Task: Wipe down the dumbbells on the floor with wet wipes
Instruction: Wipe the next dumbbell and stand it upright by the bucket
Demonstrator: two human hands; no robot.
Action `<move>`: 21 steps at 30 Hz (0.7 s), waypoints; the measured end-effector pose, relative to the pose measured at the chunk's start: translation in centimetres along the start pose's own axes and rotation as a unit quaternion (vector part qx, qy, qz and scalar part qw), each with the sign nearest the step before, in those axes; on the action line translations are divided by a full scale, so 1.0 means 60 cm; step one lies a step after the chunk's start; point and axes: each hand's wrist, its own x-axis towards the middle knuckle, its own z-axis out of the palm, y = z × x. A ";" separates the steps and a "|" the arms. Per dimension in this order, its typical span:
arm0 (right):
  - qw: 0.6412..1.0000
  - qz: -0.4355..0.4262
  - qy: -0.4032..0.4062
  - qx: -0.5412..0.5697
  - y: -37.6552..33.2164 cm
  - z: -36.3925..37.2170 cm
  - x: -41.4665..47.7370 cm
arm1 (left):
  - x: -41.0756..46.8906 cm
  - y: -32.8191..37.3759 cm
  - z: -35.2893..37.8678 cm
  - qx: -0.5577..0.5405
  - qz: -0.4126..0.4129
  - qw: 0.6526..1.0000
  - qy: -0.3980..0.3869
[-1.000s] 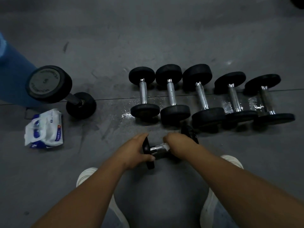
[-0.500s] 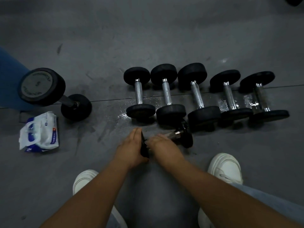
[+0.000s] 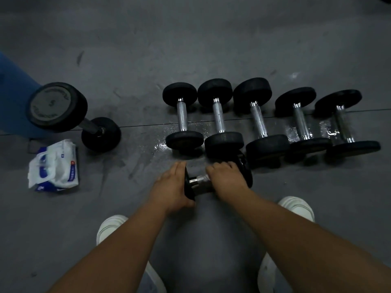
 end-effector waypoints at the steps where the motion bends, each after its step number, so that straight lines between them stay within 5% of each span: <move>1: 0.999 0.007 -0.031 0.008 -0.001 -0.011 0.008 | 0.000 -0.002 -0.002 0.018 0.011 1.000 0.004; 5: 0.976 -0.037 -0.193 0.089 0.017 -0.020 0.023 | 0.007 -0.012 -0.012 0.030 0.047 0.997 -0.049; 9: 0.971 -0.022 -0.220 0.092 0.018 -0.046 0.025 | -0.005 -0.017 -0.013 -0.066 0.049 0.996 -0.036; 14: 0.983 0.153 0.023 0.098 -0.039 0.009 -0.033 | -0.023 0.006 0.011 -0.008 0.045 0.999 0.022; 17: 0.980 0.106 0.132 0.108 -0.066 0.053 -0.064 | -0.021 0.012 0.014 0.055 0.040 0.997 0.041; 21: 0.981 0.048 0.123 0.145 0.004 0.021 -0.053 | -0.009 0.010 0.008 0.033 0.025 0.999 0.028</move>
